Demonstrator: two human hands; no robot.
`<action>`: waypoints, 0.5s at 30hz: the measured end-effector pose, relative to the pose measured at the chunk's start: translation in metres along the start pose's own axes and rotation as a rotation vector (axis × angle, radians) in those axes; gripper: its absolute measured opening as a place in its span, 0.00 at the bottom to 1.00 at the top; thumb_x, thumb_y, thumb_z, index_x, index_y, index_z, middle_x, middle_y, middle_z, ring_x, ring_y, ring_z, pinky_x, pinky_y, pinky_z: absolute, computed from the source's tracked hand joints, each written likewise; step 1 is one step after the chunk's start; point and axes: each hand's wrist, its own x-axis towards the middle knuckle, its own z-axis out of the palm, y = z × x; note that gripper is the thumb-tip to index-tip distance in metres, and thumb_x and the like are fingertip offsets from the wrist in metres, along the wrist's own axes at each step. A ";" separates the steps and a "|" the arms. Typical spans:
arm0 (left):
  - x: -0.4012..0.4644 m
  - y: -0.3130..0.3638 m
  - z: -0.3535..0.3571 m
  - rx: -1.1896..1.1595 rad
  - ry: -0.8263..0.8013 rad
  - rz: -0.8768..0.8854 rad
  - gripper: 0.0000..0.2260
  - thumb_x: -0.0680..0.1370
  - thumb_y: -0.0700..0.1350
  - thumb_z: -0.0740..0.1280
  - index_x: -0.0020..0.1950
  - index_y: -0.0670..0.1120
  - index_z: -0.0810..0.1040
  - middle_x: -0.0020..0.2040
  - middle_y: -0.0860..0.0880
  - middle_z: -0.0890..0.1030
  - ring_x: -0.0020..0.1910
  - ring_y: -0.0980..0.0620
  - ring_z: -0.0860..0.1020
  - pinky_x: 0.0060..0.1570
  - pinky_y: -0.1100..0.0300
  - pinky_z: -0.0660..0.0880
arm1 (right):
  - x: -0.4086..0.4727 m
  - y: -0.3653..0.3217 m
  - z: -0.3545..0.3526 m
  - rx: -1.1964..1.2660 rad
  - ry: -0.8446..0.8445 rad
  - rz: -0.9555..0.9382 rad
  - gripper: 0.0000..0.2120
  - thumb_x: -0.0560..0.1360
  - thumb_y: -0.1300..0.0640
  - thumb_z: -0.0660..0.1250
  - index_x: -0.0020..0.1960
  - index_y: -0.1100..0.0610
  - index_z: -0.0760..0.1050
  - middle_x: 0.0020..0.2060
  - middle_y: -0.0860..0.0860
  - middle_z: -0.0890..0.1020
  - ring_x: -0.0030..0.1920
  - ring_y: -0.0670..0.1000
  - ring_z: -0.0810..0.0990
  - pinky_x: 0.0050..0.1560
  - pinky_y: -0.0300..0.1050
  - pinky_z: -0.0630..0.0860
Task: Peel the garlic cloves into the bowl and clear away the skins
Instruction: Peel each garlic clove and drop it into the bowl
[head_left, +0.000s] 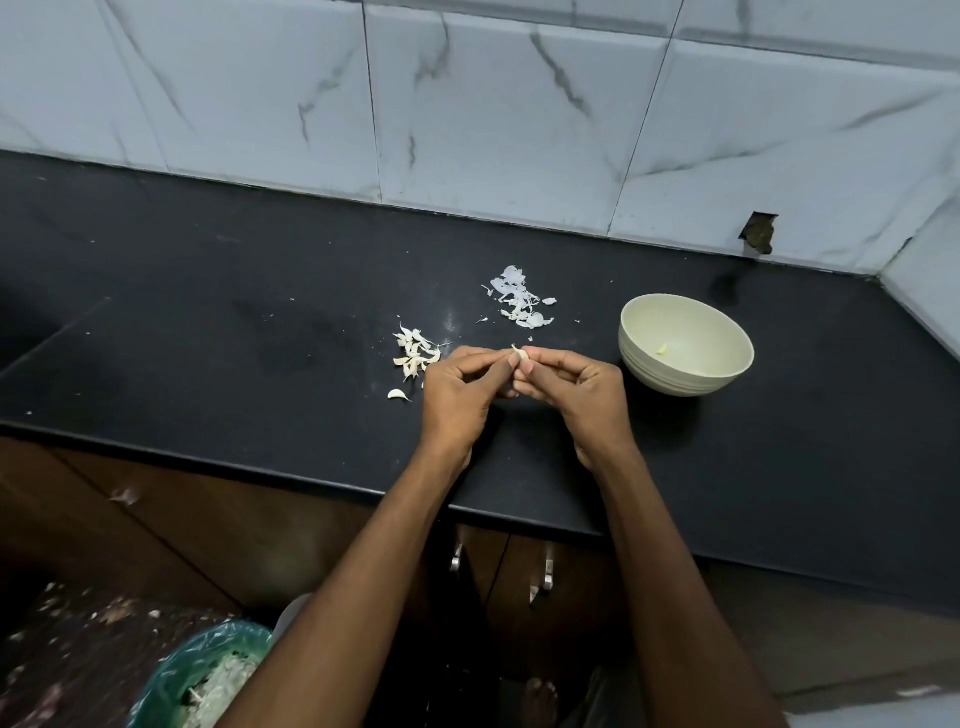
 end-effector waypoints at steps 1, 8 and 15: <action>0.000 0.000 0.000 0.011 0.002 0.007 0.06 0.77 0.35 0.74 0.52 0.35 0.87 0.50 0.39 0.83 0.42 0.51 0.84 0.43 0.57 0.83 | 0.000 0.000 0.001 -0.016 0.005 -0.012 0.11 0.77 0.67 0.73 0.59 0.68 0.83 0.50 0.60 0.88 0.49 0.56 0.88 0.52 0.43 0.84; 0.001 -0.002 -0.001 -0.019 -0.010 -0.039 0.06 0.77 0.35 0.74 0.52 0.33 0.86 0.52 0.35 0.83 0.42 0.45 0.83 0.51 0.44 0.82 | -0.002 0.001 0.000 -0.143 0.006 -0.134 0.09 0.77 0.67 0.74 0.57 0.59 0.86 0.47 0.54 0.89 0.46 0.50 0.86 0.53 0.43 0.83; 0.001 -0.001 0.000 0.010 0.016 -0.055 0.02 0.76 0.31 0.74 0.46 0.34 0.87 0.45 0.39 0.82 0.39 0.42 0.81 0.46 0.43 0.82 | 0.001 0.009 -0.005 -0.321 -0.008 -0.160 0.09 0.78 0.62 0.75 0.57 0.61 0.87 0.45 0.53 0.89 0.43 0.47 0.85 0.54 0.49 0.83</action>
